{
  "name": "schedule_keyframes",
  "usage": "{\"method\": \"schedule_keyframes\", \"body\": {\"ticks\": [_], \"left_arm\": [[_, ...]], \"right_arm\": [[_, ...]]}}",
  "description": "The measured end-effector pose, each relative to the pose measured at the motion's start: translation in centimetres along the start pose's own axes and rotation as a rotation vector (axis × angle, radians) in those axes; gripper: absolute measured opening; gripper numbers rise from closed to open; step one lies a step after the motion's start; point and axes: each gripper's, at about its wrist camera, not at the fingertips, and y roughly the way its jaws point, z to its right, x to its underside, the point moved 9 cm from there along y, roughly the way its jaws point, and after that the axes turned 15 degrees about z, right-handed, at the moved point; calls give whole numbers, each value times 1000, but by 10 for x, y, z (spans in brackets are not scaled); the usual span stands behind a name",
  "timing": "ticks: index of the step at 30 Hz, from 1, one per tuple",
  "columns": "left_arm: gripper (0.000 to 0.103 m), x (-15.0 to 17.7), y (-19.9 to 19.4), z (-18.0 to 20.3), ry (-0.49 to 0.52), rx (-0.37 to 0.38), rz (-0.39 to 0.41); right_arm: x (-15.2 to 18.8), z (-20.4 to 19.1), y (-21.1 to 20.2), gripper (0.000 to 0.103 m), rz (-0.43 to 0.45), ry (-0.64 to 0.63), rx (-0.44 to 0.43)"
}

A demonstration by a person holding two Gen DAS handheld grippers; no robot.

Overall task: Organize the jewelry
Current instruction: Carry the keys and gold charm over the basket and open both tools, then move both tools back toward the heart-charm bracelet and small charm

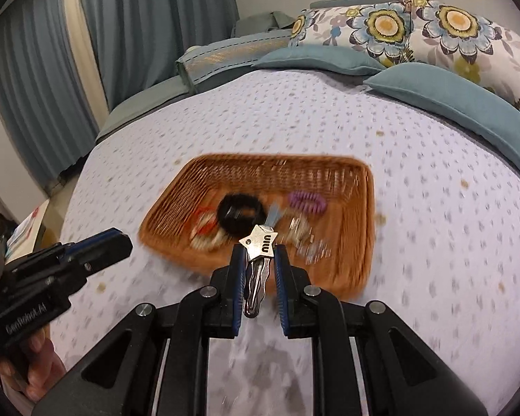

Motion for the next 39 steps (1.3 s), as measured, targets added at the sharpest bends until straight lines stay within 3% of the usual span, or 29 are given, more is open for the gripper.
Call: {"method": "schedule_keyframes", "body": {"ticks": [4, 10, 17, 23, 26, 27, 29, 30, 31, 39], "left_arm": [[15, -6, 44, -19, -34, -2, -34], [15, 15, 83, -37, -30, -19, -86], [15, 35, 98, -46, -54, -16, -120], [15, 30, 96, -44, -60, 0, -107], [17, 28, 94, -46, -79, 15, -112], [20, 28, 94, -46, -80, 15, -110], [35, 26, 92, -49, -89, 9, -109], [46, 25, 90, -49, -97, 12, -102], [49, 24, 88, -49, -100, 14, -92], [49, 2, 59, -31, -86, 39, -19]], "right_arm": [[-3, 17, 43, 19, -35, 42, -1], [22, 35, 79, 19, -94, 86, -2], [34, 35, 92, 19, -118, 40, 14], [37, 33, 93, 20, -122, 13, 35], [38, 30, 93, 29, -131, 12, 26], [38, 29, 91, 31, -129, 4, 26], [37, 27, 88, 42, -125, -14, 32], [37, 25, 86, 42, -121, -17, 33], [37, 24, 84, 42, -117, -15, 30], [21, 18, 57, 42, -63, -11, 11]]}}
